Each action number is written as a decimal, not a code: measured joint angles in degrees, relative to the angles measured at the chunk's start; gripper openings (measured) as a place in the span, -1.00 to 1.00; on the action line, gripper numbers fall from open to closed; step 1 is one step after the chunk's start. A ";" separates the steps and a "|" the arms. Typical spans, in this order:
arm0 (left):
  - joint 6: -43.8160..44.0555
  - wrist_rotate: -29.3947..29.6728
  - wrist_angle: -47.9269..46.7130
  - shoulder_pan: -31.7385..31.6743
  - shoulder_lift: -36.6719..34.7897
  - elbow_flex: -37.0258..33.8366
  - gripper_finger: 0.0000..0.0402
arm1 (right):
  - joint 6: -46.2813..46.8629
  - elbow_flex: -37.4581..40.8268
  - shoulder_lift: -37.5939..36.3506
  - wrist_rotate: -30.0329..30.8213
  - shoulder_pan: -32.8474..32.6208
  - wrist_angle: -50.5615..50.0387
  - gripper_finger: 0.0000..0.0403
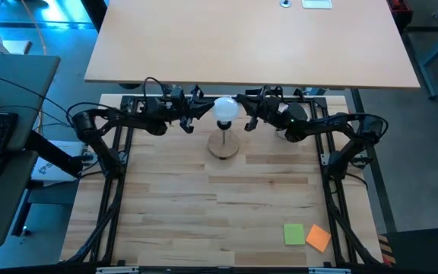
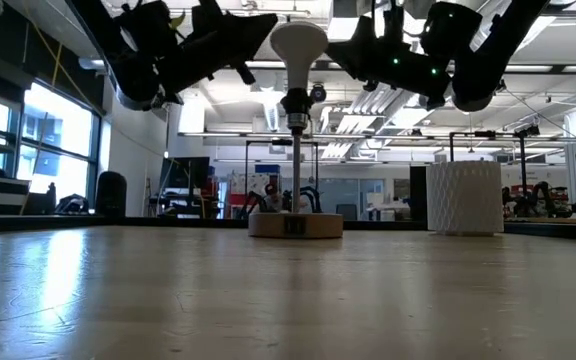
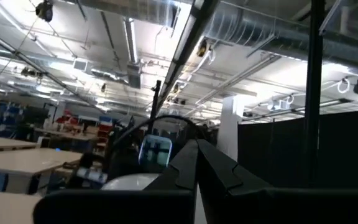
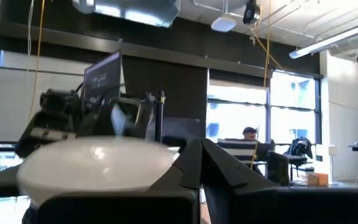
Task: Screw lightbulb
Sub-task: Remove the white lightbulb from the desk lamp
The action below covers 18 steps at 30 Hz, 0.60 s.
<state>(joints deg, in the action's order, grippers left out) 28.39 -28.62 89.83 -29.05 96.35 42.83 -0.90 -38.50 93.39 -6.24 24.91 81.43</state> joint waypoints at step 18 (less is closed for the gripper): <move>-7.71 9.52 -0.32 -4.40 -3.21 -8.77 -1.00 | -8.20 0.00 -7.52 7.58 -12.15 -12.52 -1.00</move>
<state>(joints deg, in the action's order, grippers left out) 20.69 -19.10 89.51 -33.44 93.14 34.06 -9.10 -38.50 85.88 1.34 12.75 68.90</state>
